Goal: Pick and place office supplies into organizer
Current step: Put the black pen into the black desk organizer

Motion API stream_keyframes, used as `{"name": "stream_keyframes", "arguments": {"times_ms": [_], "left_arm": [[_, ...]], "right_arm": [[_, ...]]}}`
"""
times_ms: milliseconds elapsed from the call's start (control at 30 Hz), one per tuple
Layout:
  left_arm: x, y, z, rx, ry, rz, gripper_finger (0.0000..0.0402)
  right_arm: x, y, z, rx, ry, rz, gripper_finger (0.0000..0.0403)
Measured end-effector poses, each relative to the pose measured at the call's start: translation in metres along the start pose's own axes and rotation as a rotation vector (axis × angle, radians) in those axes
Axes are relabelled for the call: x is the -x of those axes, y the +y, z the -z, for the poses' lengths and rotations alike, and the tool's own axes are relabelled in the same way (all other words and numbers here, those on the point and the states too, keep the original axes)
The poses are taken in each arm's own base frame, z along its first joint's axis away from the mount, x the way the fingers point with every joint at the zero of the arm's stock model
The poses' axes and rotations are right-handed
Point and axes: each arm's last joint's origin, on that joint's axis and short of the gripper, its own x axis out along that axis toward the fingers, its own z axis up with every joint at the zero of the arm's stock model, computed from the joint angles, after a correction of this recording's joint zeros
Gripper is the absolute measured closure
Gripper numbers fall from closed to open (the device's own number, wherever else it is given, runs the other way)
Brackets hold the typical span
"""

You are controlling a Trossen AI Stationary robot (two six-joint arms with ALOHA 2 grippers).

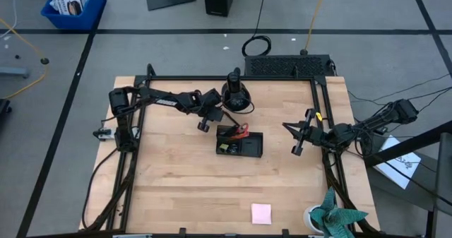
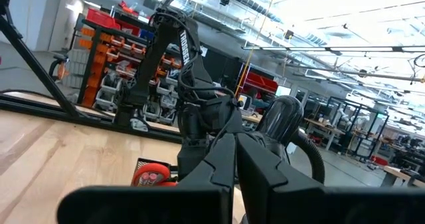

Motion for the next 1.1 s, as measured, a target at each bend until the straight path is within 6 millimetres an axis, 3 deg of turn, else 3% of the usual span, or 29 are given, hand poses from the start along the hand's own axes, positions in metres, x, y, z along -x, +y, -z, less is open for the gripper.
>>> {"name": "stream_keyframes", "arguments": {"times_ms": [267, 733, 1100], "left_arm": [[0.017, -0.003, -0.008, -0.016, -0.009, -0.039, 0.0401], [0.091, -0.006, -0.042, -0.072, -0.208, -0.197, 0.0401], [0.092, -0.012, -0.049, -0.022, -0.243, -0.182, 0.0401]], "right_arm": [[0.000, 0.000, 0.001, -0.006, 0.005, -0.003, 0.0394], [0.001, 0.002, 0.015, 0.033, 0.175, 0.070, 0.0401], [-0.003, -0.003, 0.037, -0.098, 0.310, 0.043, 0.0402]]}}
